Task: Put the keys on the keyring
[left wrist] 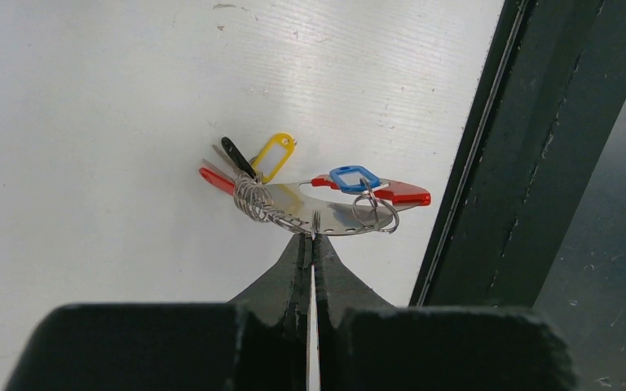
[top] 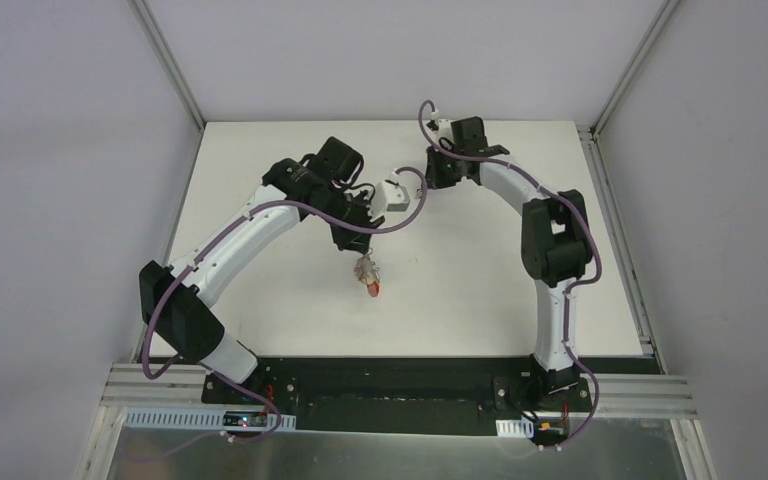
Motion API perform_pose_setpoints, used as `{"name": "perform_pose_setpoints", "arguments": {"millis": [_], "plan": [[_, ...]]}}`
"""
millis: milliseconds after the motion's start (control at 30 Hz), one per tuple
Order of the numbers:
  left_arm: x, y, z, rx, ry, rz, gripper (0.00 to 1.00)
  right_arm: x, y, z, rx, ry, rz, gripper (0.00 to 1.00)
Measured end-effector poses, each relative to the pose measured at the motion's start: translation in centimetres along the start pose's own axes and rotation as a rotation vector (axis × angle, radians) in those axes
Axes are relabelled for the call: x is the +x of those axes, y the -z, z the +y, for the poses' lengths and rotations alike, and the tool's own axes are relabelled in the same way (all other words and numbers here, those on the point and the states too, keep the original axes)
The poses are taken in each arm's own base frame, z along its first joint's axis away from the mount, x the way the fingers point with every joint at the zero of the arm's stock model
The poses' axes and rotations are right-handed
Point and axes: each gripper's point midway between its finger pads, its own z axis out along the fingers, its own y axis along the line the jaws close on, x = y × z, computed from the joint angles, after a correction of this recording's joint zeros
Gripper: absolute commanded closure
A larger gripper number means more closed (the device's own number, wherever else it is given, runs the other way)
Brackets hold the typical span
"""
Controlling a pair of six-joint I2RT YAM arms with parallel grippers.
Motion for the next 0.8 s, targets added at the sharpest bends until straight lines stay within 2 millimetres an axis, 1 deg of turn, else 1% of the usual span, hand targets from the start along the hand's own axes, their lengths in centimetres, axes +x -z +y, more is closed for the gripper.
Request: {"name": "perform_pose_setpoints", "arguments": {"millis": [100, 167, 300, 500, 600, 700, 800], "plan": [[-0.7, 0.0, 0.6, 0.000, 0.026, -0.013, 1.00, 0.2, 2.1, 0.8, -0.056, 0.001, -0.013, 1.00], [-1.3, 0.1, 0.9, 0.005, 0.039, -0.029, 1.00, 0.4, 4.0, 1.7, -0.113, 0.005, -0.026, 1.00], [-2.6, 0.5, 1.1, 0.014, 0.055, -0.066, 1.00, 0.3, 8.5, 4.7, -0.276, 0.034, -0.070, 1.00], [-4.5, 0.7, 1.2, 0.035, 0.090, -0.110, 1.00, 1.0, 15.0, 9.7, -0.503, 0.115, -0.123, 1.00], [-5.2, 0.5, 1.4, 0.043, 0.112, -0.122, 1.00, 1.1, 17.8, 11.9, -0.603, 0.149, -0.149, 1.00], [-5.6, 0.3, 1.6, 0.043, 0.134, -0.134, 1.00, 1.3, 19.8, 13.6, -0.693, 0.170, -0.160, 1.00], [-6.0, 0.2, 1.7, 0.042, 0.149, -0.146, 1.00, 2.0, 20.9, 14.8, -0.770, 0.153, -0.143, 1.00]]}}
